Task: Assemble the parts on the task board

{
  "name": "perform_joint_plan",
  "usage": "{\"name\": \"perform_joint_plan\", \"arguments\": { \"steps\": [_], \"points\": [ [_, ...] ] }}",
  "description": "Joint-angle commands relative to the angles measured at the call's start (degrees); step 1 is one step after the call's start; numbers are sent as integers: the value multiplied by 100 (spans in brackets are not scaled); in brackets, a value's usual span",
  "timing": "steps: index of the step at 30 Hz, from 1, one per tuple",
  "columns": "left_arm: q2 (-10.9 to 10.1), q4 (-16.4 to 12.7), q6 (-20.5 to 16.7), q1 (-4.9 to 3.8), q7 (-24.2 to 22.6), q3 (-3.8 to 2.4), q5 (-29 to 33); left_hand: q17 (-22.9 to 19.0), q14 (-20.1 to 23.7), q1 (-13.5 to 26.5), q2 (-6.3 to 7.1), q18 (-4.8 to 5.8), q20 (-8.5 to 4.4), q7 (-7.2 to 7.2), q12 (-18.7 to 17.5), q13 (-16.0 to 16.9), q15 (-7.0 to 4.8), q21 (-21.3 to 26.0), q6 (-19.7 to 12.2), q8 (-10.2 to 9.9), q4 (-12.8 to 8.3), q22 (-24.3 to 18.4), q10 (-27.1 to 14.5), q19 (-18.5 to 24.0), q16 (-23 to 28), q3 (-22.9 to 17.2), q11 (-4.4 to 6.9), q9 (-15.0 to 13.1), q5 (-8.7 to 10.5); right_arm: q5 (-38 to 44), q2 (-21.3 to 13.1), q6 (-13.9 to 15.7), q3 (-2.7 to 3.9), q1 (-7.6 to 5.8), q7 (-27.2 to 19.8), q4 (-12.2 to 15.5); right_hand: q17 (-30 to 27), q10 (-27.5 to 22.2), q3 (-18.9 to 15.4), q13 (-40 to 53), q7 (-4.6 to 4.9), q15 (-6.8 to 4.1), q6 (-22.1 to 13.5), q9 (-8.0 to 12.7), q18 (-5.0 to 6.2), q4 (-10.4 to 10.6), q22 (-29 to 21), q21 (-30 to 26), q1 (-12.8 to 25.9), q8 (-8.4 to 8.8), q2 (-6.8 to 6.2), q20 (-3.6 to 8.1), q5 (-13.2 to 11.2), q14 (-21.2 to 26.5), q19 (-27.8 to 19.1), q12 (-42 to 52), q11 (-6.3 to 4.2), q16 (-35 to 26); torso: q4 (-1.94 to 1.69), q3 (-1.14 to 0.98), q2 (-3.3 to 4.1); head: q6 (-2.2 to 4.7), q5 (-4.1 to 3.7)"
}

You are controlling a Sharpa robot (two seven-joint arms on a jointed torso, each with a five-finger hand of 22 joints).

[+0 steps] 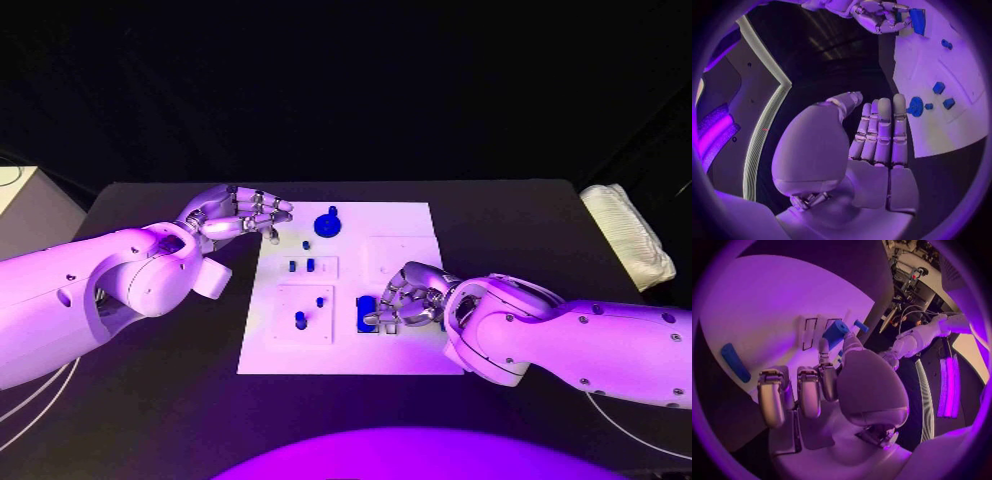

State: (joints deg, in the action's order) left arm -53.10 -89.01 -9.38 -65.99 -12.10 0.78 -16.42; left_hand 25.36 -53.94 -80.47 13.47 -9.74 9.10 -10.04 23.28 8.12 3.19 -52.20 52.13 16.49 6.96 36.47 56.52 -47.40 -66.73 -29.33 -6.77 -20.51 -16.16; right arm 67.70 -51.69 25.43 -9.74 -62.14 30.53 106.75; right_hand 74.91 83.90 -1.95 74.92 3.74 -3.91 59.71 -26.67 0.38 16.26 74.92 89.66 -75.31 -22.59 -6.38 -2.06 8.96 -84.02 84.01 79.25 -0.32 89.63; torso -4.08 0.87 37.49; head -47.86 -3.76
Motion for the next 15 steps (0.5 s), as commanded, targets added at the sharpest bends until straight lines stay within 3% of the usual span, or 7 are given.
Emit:
{"name": "perform_joint_plan", "arguments": {
  "steps": [1, 15],
  "points": [
    [6, -5, 106, -1, -17, -3, -2, 3, -13, 5, -59, -73, 14, -31, -23, -9, 22, 31, 1, -13, -5, -7, -17, -38, 39, 19, -31, 7, -31, 92, -18, -398, -35, 35, 116, -32, 1509, 182, 92, 906, -19, -44, 18, 16, -38, 5, 1508, 34, -109, 16, -83, 38, 74, -598, 599, -26, -41, 37, -4, -1, 1, -6, 2],
    [7, -3, 113, 0, -17, -3, -10, 3, -6, -10, -59, -73, 14, -29, -27, -9, 21, 34, 5, -10, -15, -8, -17, -36, 41, 15, -30, 6, -31, 102, -14, -454, -35, 35, 126, -30, 1509, 183, 129, 909, -16, -44, 23, 24, -38, 19, 1508, 34, -117, 21, -111, 37, 114, -598, 599, -23, -39, 37, -2, -1, 2, -9, 1]
  ]
}}
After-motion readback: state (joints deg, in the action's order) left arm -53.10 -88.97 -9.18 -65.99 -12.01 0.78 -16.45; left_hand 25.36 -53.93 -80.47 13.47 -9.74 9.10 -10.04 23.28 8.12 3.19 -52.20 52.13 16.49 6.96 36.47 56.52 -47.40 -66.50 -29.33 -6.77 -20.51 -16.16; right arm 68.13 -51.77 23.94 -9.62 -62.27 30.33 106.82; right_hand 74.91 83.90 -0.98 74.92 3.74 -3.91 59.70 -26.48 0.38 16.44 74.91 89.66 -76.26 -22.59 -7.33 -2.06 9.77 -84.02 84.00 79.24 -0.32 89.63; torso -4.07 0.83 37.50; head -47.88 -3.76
